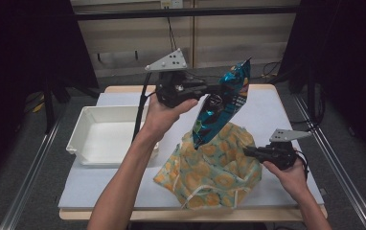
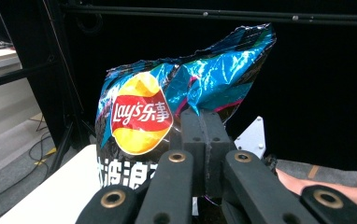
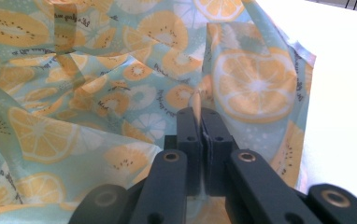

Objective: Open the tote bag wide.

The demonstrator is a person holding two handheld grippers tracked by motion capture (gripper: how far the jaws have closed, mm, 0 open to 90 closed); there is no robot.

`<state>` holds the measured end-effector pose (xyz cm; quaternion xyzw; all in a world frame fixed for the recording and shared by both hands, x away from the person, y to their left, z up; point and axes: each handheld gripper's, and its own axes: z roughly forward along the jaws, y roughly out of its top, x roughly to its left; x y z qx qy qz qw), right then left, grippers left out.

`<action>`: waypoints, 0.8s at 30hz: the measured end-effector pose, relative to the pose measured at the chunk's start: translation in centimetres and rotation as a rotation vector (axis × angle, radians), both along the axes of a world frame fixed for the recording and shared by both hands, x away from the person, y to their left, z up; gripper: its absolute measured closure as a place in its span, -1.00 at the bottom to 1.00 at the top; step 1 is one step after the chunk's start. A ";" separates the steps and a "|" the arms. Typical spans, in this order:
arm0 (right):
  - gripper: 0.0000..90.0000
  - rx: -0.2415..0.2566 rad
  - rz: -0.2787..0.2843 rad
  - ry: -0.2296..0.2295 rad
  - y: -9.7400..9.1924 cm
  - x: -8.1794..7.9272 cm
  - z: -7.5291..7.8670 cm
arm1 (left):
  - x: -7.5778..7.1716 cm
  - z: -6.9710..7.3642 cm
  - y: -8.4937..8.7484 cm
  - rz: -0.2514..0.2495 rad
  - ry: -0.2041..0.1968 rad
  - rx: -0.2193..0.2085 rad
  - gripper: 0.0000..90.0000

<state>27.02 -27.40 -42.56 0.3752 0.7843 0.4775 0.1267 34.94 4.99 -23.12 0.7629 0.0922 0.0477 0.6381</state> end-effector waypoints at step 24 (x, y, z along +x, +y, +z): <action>0.24 0.013 0.009 -0.051 -0.1 -0.9 1.1 | 0.9 -0.6 7.0 0.153 0.010 -0.022 1.00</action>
